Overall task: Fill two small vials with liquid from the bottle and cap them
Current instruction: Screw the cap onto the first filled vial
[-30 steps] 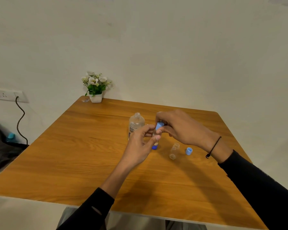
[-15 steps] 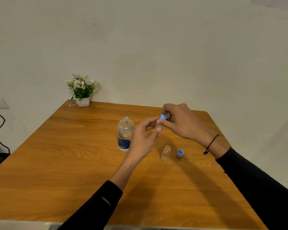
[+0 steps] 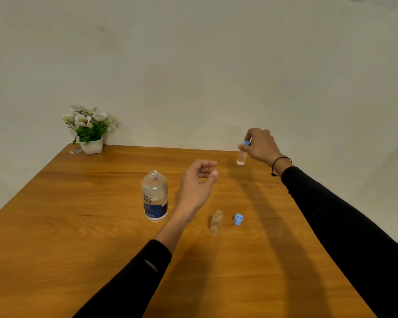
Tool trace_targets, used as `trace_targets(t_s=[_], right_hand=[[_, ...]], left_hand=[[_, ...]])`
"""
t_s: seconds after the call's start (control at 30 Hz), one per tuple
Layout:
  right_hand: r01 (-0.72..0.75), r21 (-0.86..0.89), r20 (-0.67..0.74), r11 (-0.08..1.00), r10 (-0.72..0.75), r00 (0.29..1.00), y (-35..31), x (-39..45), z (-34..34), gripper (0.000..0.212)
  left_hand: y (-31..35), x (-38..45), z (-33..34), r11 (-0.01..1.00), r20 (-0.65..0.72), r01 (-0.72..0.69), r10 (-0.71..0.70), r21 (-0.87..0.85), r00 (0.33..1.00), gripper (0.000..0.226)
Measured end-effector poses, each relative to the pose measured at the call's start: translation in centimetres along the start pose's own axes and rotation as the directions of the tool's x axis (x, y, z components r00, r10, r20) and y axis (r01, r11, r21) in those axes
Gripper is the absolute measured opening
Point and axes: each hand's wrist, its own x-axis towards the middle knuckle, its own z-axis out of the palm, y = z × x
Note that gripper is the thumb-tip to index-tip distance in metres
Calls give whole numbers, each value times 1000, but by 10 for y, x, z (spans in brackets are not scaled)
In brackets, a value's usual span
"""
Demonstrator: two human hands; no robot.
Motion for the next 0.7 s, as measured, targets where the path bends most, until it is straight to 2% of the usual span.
trace_targets(t_s=[0.27,0.4,0.5,0.6,0.7], right_hand=[[-195,-30,81,980,197,977,25,15,36,33],[-230,2,97,973,229,969,33,12,46,34],[-223,33,122,974,218,968,36,7,48,51],[-196,104,56,975,191,980,37,-2,49,63],[-161,149,-63,976,172,983,38,-13,54,55]], left_hand=[[-22,2,-1,997,21,77,-77,1,997,18],[-28,-8,-5,994,35,108,-108,-15,994,19],[-28,-20,-9,992,56,124,-122,-35,991,18],[-27,-39,-14,990,103,126,-120,-63,988,18],[-29,-57,-21,983,187,147,-125,-110,974,34]])
